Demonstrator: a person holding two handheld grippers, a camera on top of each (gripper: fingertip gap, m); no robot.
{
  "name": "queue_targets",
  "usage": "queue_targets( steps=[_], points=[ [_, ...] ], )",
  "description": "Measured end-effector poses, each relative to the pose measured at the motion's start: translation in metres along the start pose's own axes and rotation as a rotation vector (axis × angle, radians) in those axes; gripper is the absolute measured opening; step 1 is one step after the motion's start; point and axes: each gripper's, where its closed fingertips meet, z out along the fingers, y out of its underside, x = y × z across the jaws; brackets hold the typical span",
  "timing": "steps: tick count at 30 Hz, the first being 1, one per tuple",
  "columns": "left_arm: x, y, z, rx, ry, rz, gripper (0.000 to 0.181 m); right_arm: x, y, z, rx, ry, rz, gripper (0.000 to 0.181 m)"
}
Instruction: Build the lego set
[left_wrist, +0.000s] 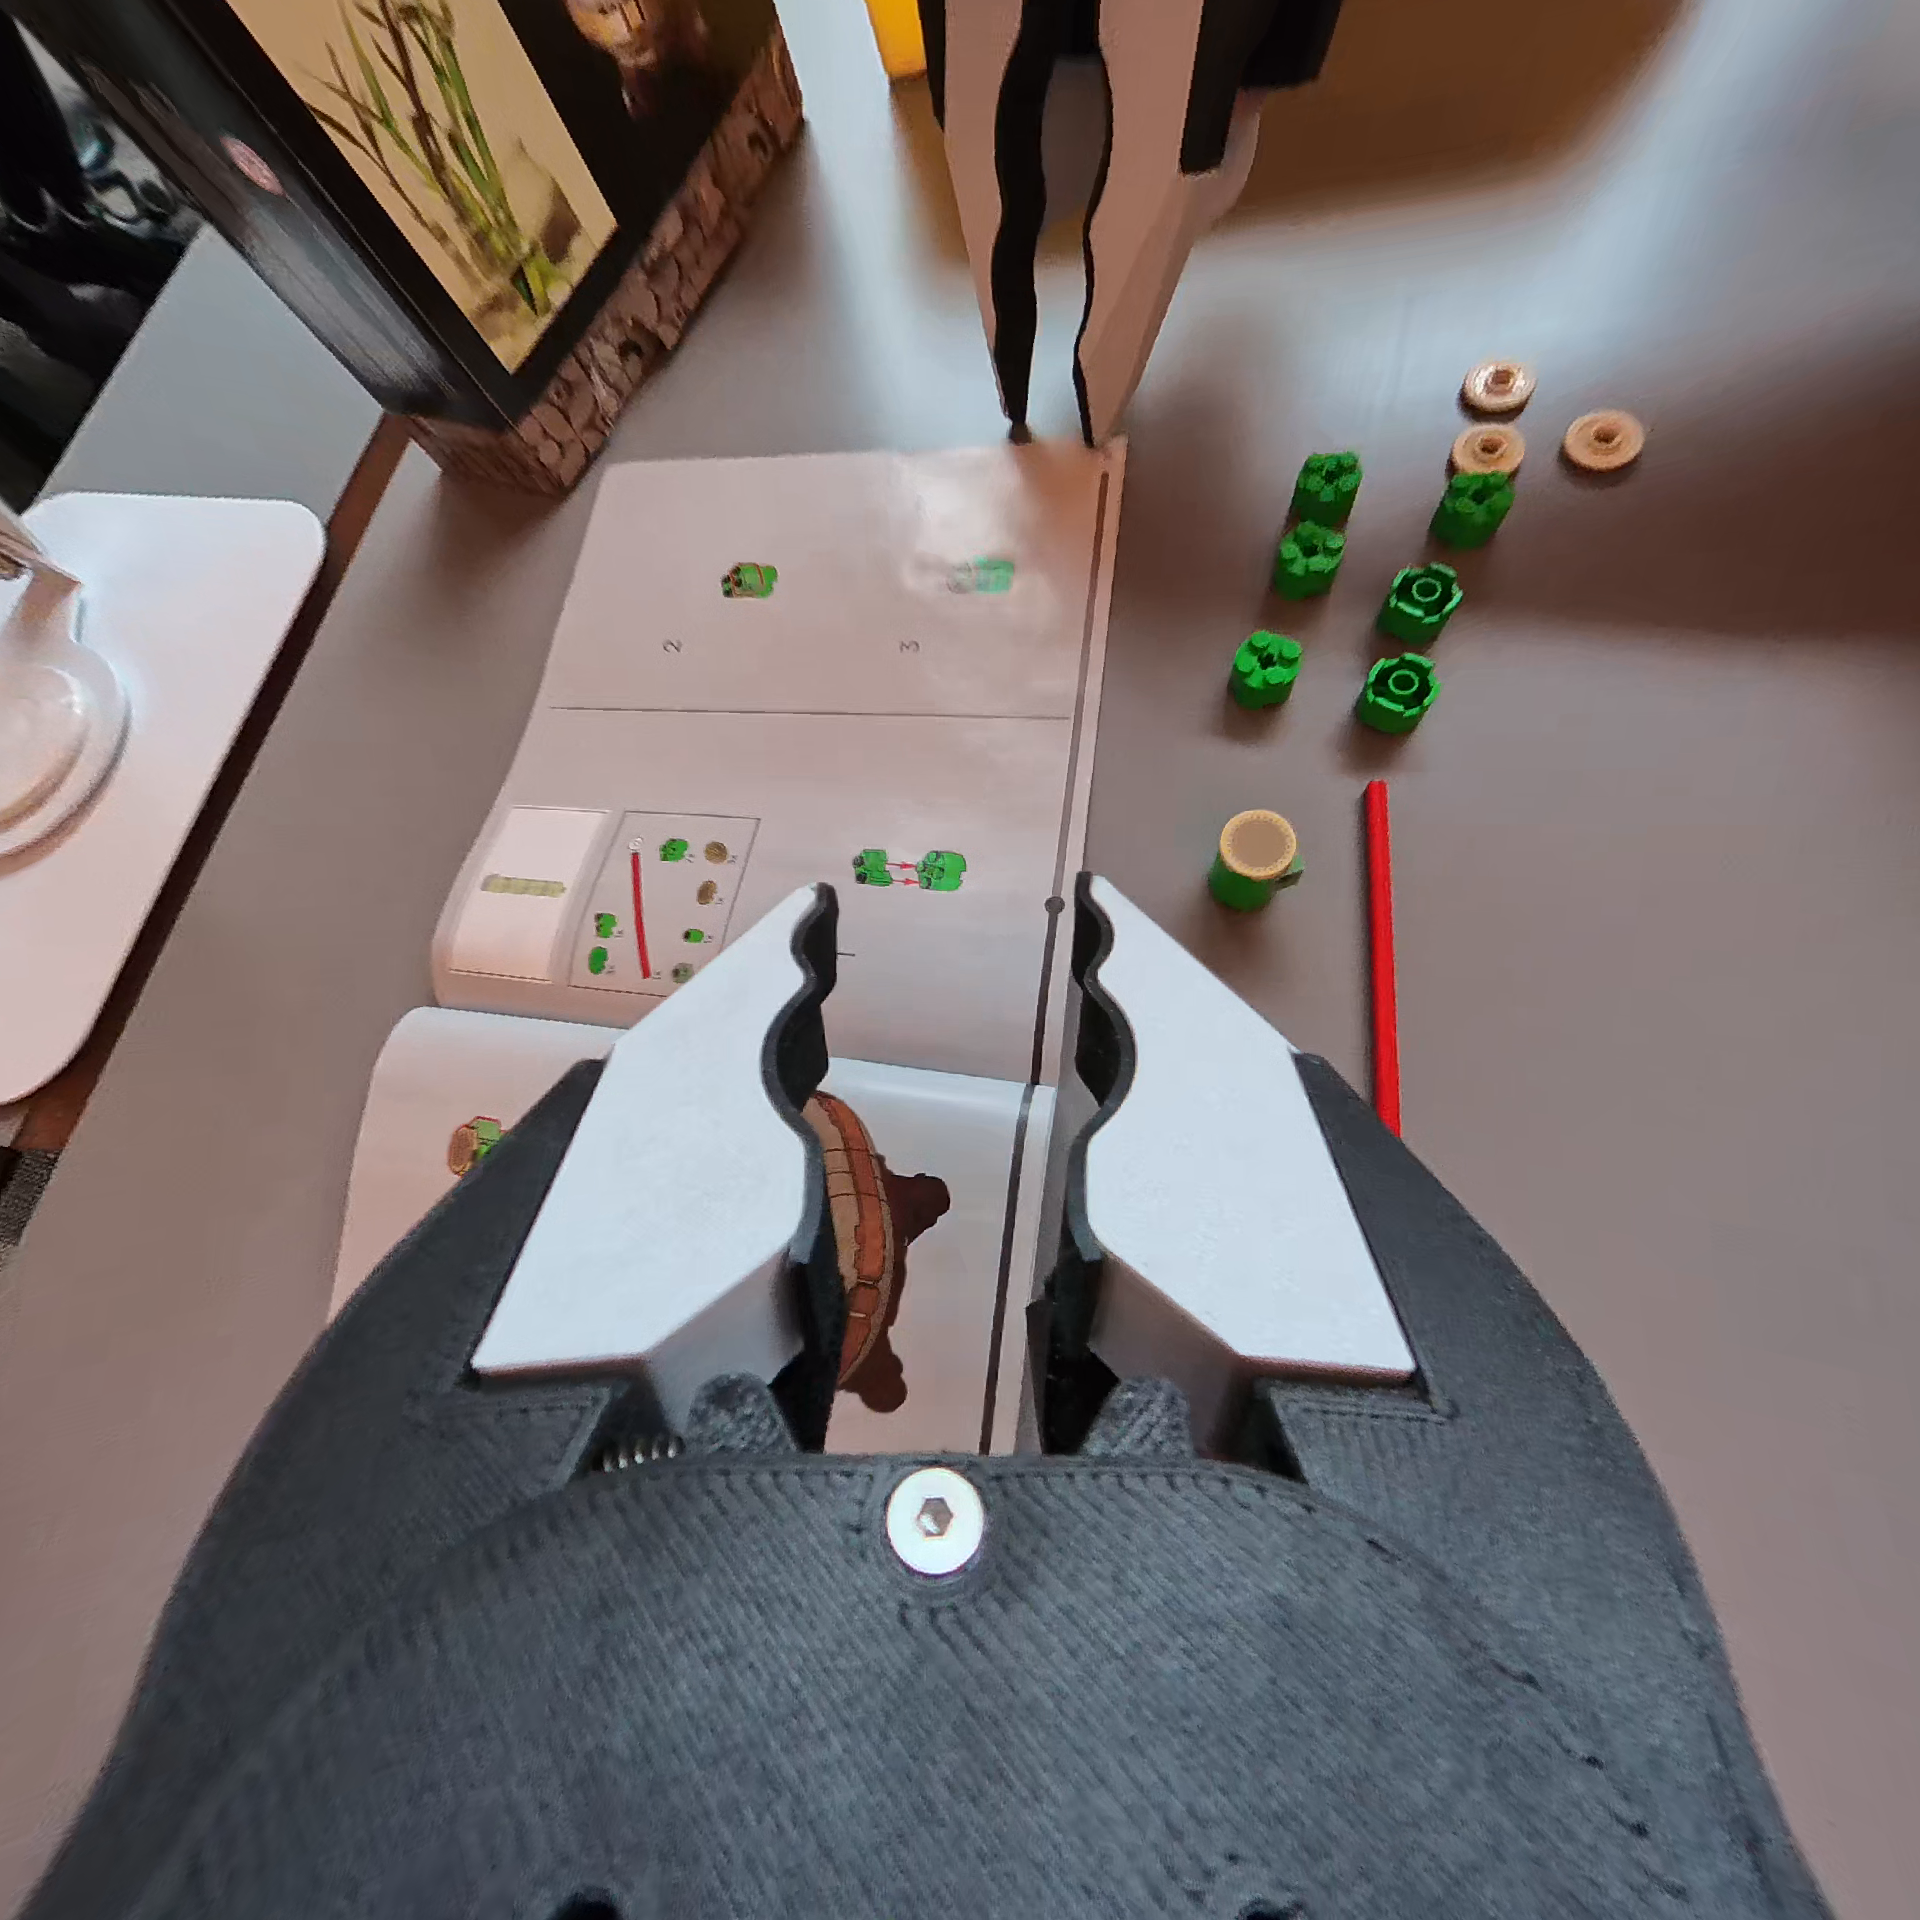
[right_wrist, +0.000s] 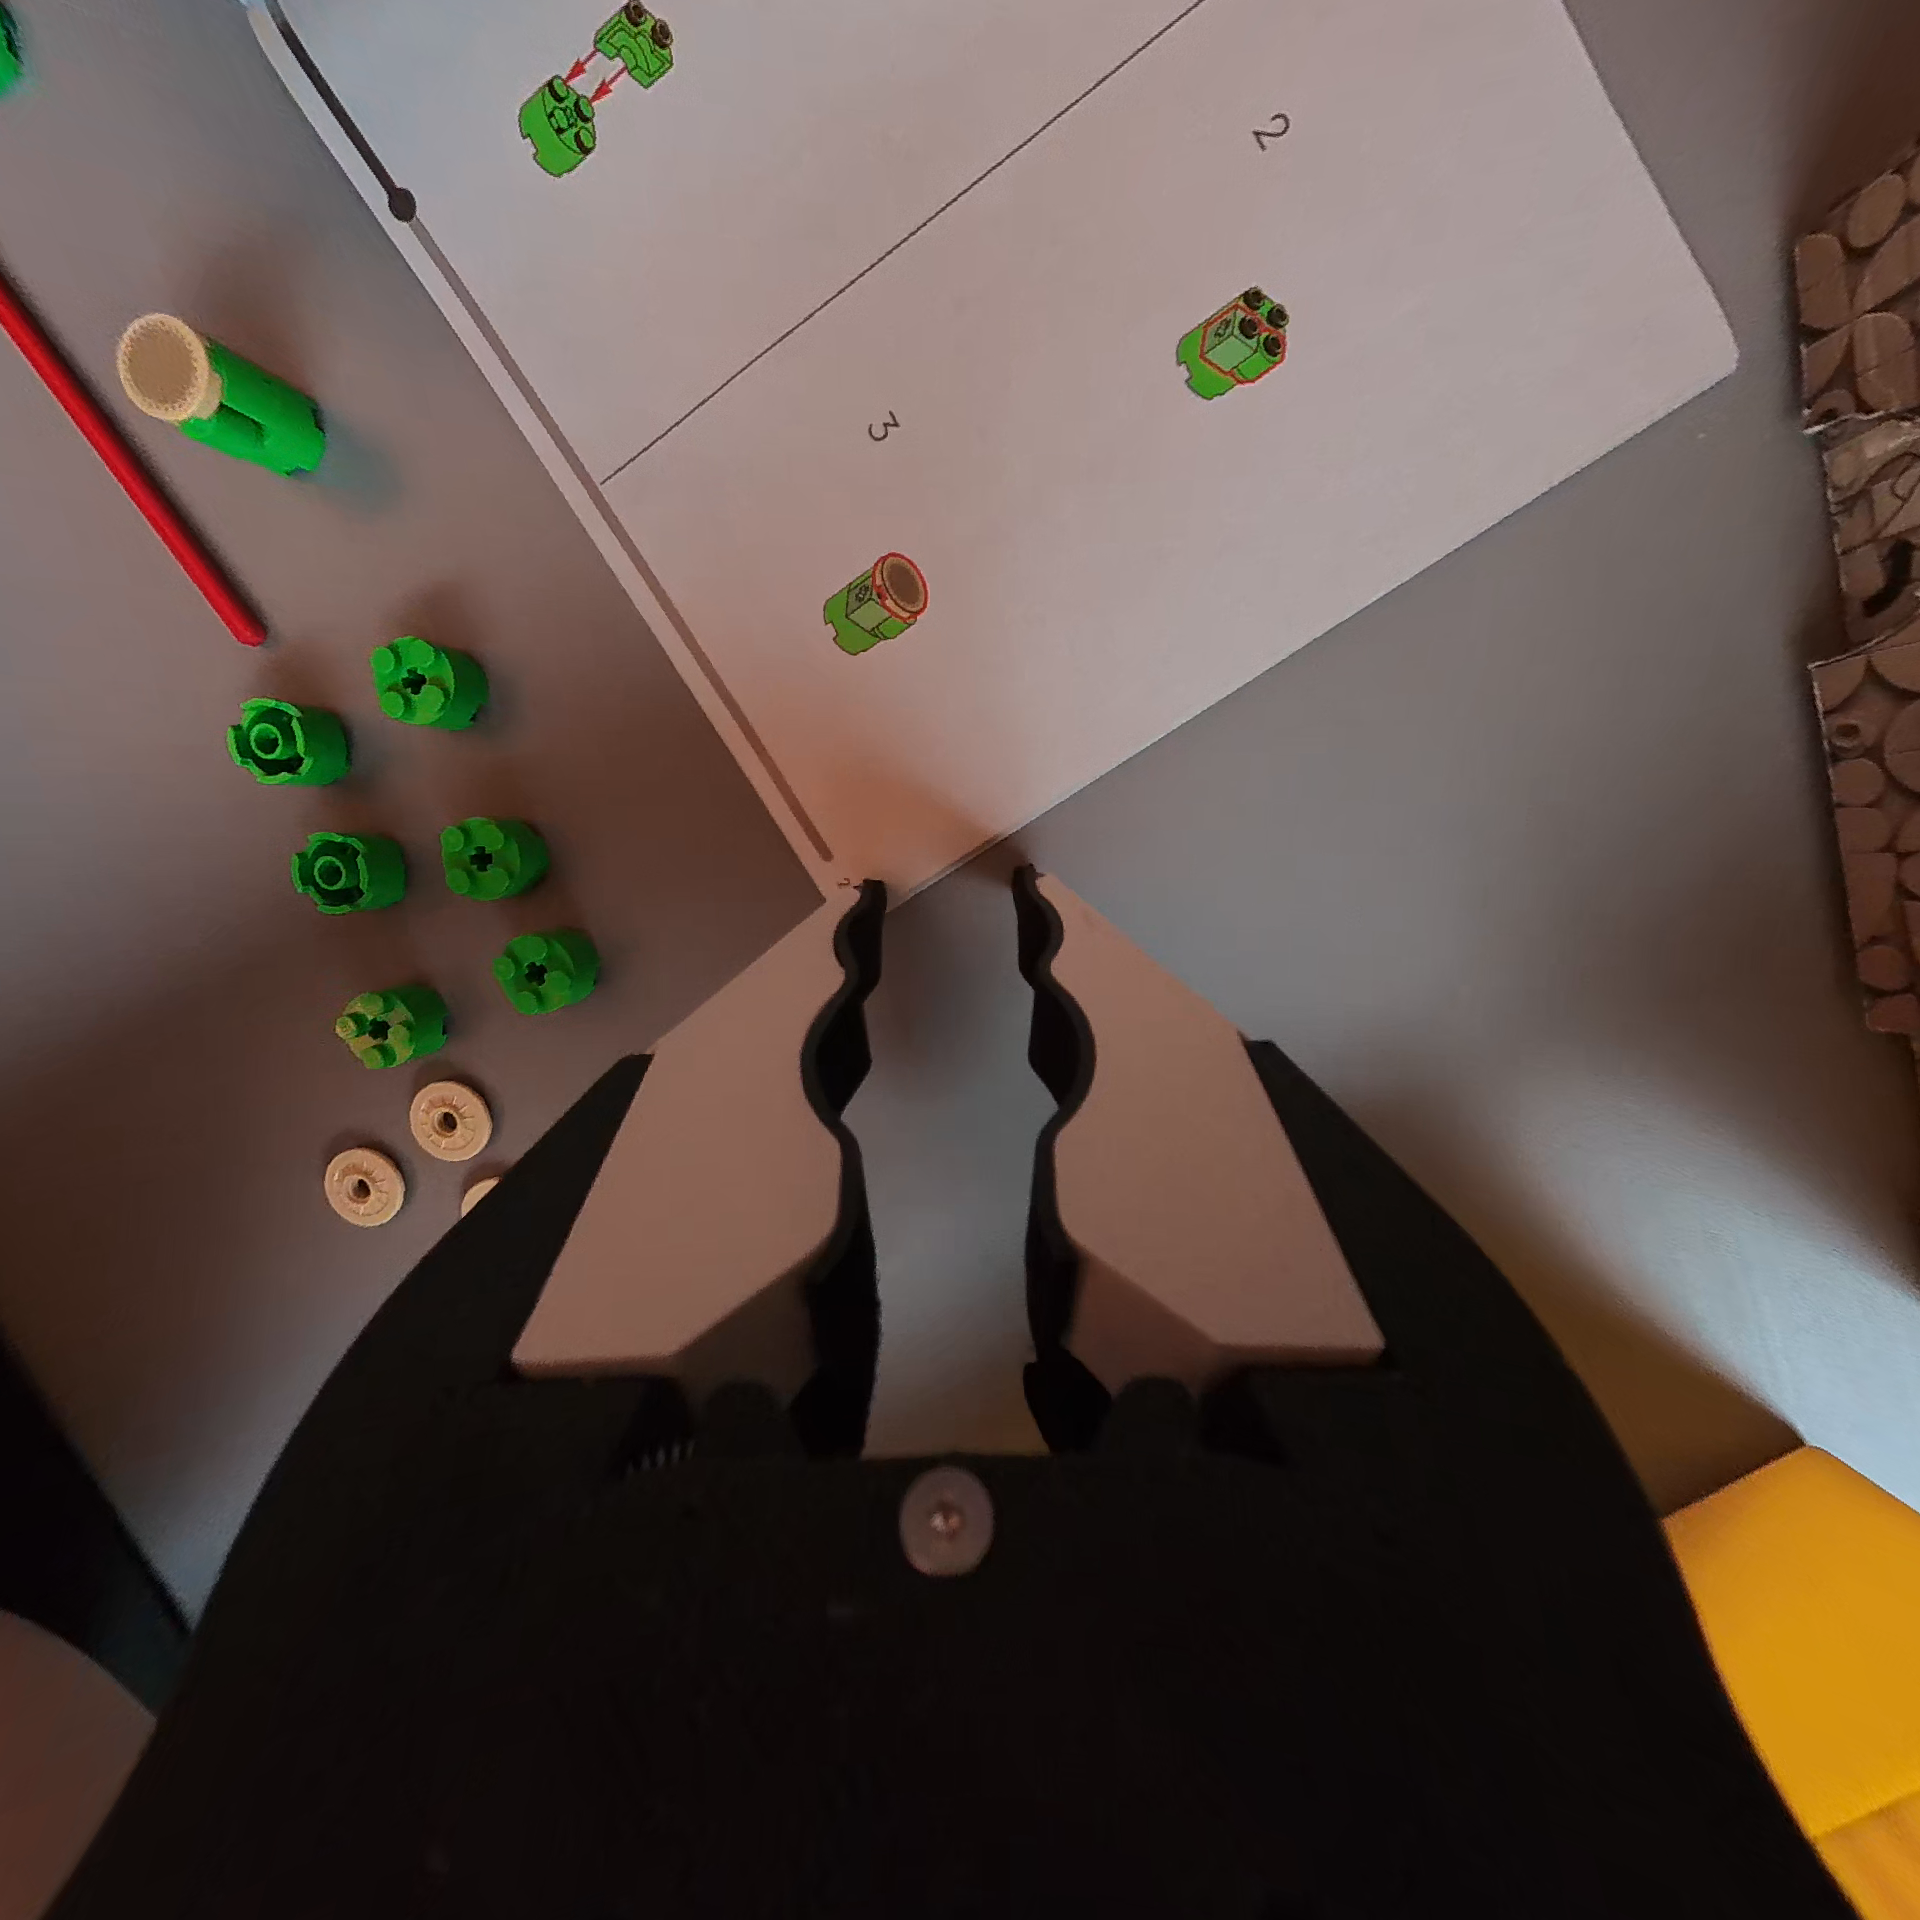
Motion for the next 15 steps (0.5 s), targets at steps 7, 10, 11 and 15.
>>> queue_targets(
  steps=[7, 10, 11, 15],
  points=[
    [-0.013, -0.012, -0.024, 0.045, -0.030, -0.015, 0.044, 0.002, 0.000, 0.000, -0.004, 0.011, 0.002, 0.023],
    [-0.018, -0.018, -0.035, 0.080, -0.030, -0.041, 0.044, 0.002, 0.000, 0.001, -0.030, 0.034, -0.018, 0.023],
    [-0.020, -0.020, -0.039, 0.089, -0.031, -0.047, 0.044, 0.002, 0.000, 0.001, -0.043, 0.044, -0.021, 0.023],
    [-0.023, -0.026, -0.050, 0.119, -0.024, -0.066, 0.044, 0.000, 0.001, 0.001, -0.088, 0.068, -0.028, 0.020]
  ],
)
